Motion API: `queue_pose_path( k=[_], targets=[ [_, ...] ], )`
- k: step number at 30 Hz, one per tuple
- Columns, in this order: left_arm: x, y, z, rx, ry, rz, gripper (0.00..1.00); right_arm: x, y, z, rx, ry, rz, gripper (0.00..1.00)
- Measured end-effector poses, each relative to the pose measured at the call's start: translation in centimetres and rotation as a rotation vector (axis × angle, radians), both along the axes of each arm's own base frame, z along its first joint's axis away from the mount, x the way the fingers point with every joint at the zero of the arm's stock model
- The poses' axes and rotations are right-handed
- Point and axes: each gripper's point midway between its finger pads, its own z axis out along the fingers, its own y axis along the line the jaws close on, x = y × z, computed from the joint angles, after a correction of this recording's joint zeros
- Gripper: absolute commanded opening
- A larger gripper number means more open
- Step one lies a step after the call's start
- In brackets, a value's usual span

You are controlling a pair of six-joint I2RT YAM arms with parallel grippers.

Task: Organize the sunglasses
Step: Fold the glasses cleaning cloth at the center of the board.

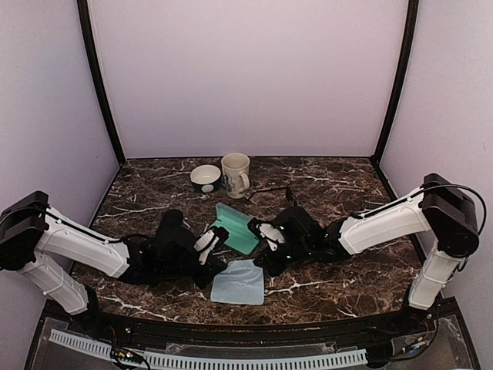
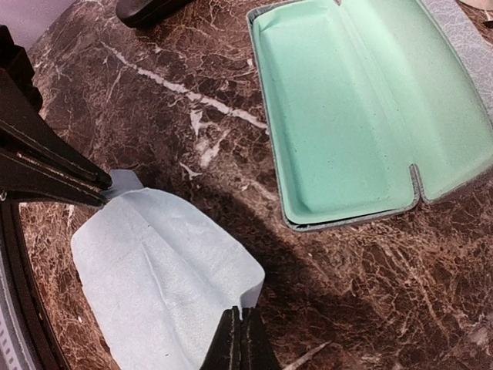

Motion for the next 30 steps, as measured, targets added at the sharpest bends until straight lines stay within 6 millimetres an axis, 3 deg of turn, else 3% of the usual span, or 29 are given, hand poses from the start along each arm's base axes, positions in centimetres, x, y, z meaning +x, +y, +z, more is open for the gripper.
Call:
queue_pose_path(
  k=[3, 30],
  targets=[
    [-0.3, 0.3, -0.4, 0.004, 0.003, -0.006, 0.0, -0.1, -0.2, -0.2, -0.007, -0.014, 0.019, 0.0],
    [-1.7, -0.1, 0.3, -0.012, 0.02, -0.095, 0.0, -2.0, -0.2, 1.3, 0.01, -0.061, 0.166, 0.01]
  ],
)
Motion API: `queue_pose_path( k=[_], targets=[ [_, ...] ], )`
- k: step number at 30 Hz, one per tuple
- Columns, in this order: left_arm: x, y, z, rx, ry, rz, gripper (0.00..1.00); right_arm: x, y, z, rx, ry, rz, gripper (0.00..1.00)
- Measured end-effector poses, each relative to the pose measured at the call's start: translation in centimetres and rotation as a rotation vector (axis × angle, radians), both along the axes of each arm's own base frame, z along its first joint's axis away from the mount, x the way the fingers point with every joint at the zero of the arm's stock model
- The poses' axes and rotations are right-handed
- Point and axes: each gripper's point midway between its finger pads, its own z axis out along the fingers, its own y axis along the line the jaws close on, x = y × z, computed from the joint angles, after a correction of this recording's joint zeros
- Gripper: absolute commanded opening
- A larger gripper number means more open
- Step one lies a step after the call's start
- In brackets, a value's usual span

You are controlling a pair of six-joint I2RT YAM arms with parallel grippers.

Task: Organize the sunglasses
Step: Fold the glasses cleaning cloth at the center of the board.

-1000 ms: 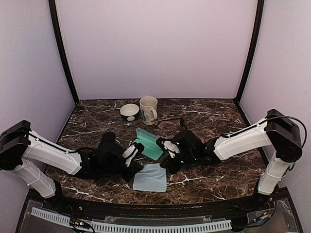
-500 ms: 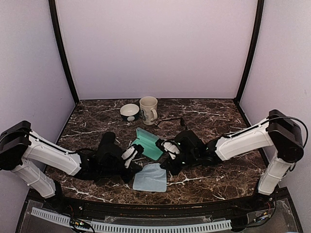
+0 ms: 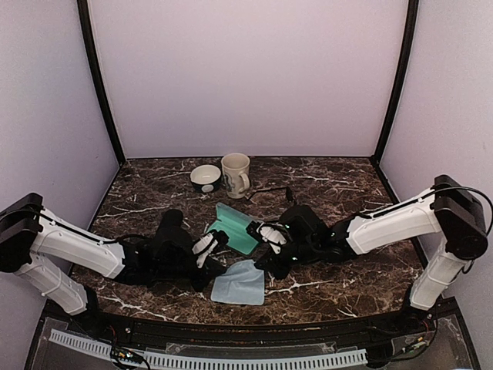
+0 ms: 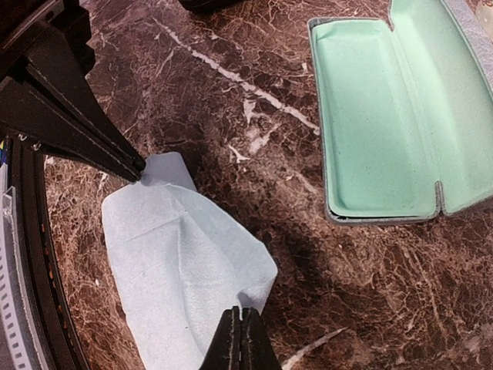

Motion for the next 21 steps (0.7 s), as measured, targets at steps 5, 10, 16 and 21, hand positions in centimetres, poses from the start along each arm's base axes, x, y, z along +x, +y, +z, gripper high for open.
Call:
queue_pose_path(
  k=[5, 10, 16, 21],
  targets=[
    [-0.1, 0.2, -0.3, 0.014, 0.008, -0.001, 0.0, -0.5, -0.2, -0.3, -0.017, -0.003, 0.02, 0.02],
    [-0.2, 0.3, -0.4, 0.02, 0.011, 0.0, 0.0, -1.1, -0.5, -0.6, -0.027, -0.023, 0.049, 0.04],
    [0.1, 0.6, -0.6, 0.032, 0.004, 0.015, 0.0, -1.0, -0.8, -0.6, -0.035, -0.058, 0.058, 0.04],
    [0.3, 0.9, -0.8, 0.048, -0.004, 0.032, 0.0, -0.3, -0.4, -0.6, -0.043, -0.081, 0.047, 0.02]
  ],
)
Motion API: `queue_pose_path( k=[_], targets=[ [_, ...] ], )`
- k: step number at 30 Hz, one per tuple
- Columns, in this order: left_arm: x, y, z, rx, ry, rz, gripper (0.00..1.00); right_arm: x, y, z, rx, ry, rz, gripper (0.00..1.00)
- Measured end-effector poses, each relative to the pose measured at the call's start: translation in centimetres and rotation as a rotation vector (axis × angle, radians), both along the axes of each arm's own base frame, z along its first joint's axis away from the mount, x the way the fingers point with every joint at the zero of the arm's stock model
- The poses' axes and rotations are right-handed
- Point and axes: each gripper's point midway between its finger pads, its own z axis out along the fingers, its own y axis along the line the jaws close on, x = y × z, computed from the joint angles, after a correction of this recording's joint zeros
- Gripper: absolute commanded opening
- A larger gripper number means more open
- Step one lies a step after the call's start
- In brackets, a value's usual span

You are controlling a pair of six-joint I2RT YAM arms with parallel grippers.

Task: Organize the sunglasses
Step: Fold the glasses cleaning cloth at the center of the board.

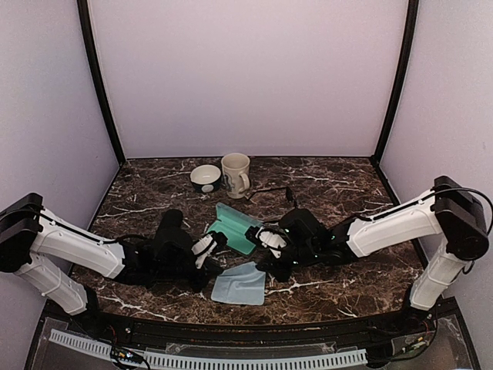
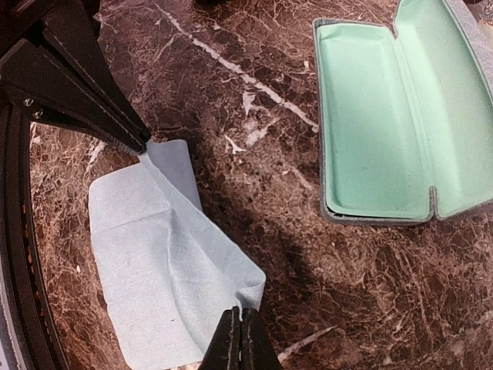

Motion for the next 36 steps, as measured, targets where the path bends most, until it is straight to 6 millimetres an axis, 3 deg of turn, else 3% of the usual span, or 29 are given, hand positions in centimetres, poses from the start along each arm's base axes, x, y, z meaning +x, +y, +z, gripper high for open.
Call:
queue_pose_path(
  k=[8, 18, 25, 32, 36],
  targets=[
    [-0.3, -0.3, 0.2, -0.008, 0.013, -0.041, 0.02, 0.9, 0.5, 0.5, 0.012, -0.078, 0.016, 0.0],
    [0.0, -0.1, 0.3, -0.05, 0.077, -0.048, 0.41, 1.2, 0.9, 0.4, -0.001, -0.136, 0.085, 0.0],
    [1.2, 0.6, 0.4, -0.072, 0.104, -0.038, 0.51, 1.9, 0.8, 1.0, -0.008, -0.168, 0.129, 0.0],
    [3.5, 1.6, -0.3, -0.116, 0.185, -0.008, 0.67, 2.4, 0.6, 1.1, -0.018, -0.168, 0.157, 0.0],
    [4.7, 1.3, -1.1, -0.147, 0.261, 0.002, 0.67, 2.4, 0.8, 1.0, -0.022, -0.16, 0.173, 0.0]
  ],
)
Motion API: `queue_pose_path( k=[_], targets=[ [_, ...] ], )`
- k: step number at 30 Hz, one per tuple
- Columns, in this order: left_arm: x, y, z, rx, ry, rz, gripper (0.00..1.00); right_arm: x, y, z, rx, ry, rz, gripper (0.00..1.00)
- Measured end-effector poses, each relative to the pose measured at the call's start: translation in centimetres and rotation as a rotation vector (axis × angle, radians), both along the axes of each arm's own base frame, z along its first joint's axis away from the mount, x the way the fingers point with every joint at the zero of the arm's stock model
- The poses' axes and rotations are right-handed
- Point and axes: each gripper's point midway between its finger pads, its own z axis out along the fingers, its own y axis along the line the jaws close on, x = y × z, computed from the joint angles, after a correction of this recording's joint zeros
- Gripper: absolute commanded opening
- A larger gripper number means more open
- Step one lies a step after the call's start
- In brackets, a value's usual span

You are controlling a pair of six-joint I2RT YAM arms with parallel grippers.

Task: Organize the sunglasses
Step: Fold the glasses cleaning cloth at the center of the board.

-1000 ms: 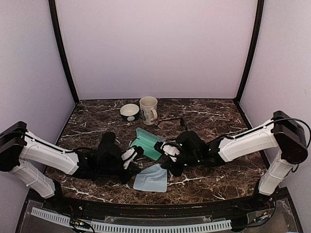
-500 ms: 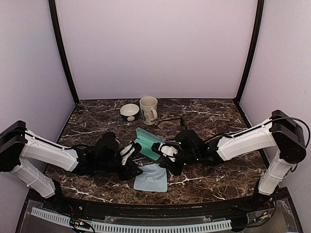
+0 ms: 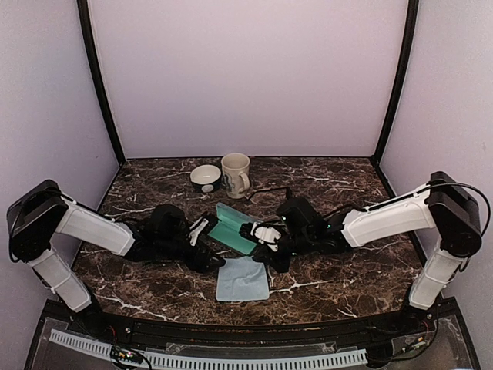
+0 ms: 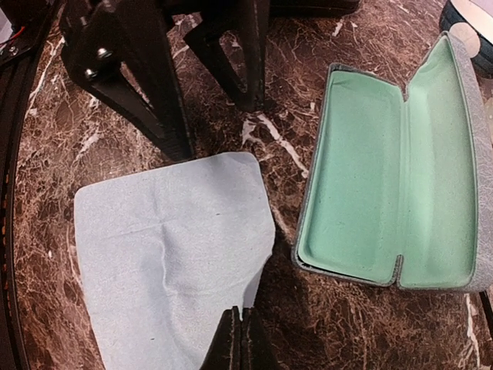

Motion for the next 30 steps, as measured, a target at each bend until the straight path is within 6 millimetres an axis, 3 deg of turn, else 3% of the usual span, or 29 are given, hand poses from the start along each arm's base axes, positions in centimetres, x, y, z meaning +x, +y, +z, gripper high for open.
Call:
queue_pose_path(
  k=[10, 20, 30],
  targets=[
    [2.0, -1.0, -0.5, 0.008, 0.04, 0.041, 0.44, -0.2, 0.2, 0.0, 0.005, 0.017, 0.011, 0.0],
    [1.9, -1.1, -1.9, 0.078, 0.018, 0.004, 0.47, 0.0, 0.1, 0.0, 0.017, 0.036, -0.007, 0.0],
    [1.9, -2.3, -2.3, 0.119, -0.034, -0.027, 0.3, 0.5, -0.5, -0.3, 0.015, 0.053, -0.033, 0.0]
  ],
)
